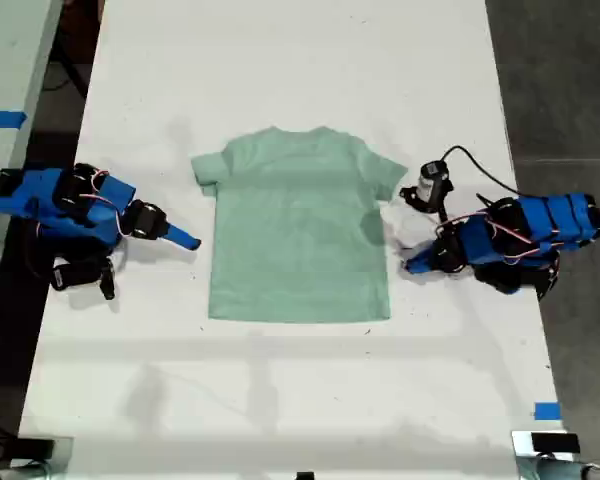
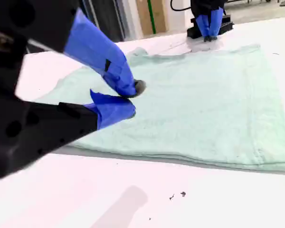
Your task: Fold t shirt
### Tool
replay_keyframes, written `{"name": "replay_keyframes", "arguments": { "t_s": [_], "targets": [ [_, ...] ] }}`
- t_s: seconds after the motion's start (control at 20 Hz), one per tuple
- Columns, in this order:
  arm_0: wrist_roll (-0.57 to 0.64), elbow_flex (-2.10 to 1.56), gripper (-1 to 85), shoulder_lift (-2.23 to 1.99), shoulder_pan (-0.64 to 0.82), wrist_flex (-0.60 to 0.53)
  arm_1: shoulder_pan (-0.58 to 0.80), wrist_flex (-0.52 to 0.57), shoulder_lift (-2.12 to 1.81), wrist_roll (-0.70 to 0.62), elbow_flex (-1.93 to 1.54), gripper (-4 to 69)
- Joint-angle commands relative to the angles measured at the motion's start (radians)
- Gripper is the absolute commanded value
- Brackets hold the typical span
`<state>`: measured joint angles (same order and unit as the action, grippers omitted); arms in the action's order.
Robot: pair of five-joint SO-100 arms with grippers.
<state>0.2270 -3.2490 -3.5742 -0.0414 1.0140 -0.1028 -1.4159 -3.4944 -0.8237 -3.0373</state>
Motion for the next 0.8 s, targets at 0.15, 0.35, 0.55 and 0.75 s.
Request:
{"name": "replay_keyframes", "arguments": {
  "t_s": [0.15,0.35,0.55,0.75],
  "targets": [
    [0.003,-0.041,2.5,-0.008,0.0,0.003,0.213,0.046,-0.011,0.0,-0.055,2.2],
    [0.003,-0.041,2.5,-0.008,0.0,0.003,0.213,0.046,-0.011,0.0,-0.055,2.2],
    [0.003,-0.041,2.5,-0.008,0.0,0.003,0.215,0.046,-0.011,0.005,-0.055,2.2],
    [0.003,-0.041,2.5,-0.008,0.0,0.003,0.288,0.081,-0.011,0.146,-0.066,2.1]
  ]
}}
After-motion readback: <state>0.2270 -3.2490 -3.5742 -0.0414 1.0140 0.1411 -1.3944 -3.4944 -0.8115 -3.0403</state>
